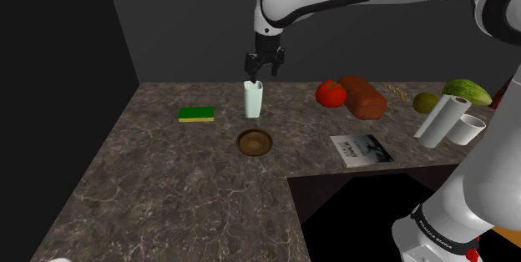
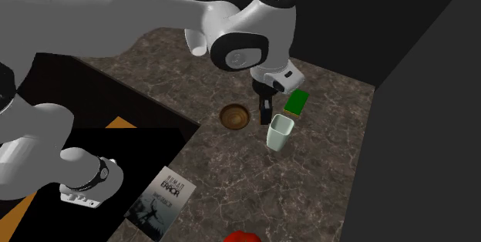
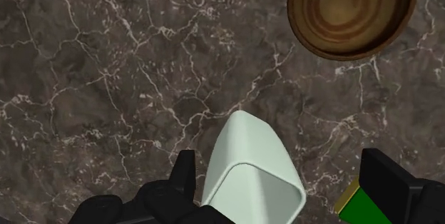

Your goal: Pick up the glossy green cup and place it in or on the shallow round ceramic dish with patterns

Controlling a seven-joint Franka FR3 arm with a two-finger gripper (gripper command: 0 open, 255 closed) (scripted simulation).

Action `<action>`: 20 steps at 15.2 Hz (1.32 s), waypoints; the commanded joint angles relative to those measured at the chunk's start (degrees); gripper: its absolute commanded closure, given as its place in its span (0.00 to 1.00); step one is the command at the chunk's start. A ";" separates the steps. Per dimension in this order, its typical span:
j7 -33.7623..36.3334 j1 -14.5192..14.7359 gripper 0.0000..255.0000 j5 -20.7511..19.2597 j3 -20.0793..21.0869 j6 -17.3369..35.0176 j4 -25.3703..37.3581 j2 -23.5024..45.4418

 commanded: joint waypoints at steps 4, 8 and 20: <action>0.89 1.87 0.00 -1.97 0.03 -2.84 13.83 13.11; 1.10 2.60 0.00 -2.54 -0.15 -2.72 17.65 17.71; 1.29 2.48 0.00 -2.78 -0.30 1.08 14.74 18.61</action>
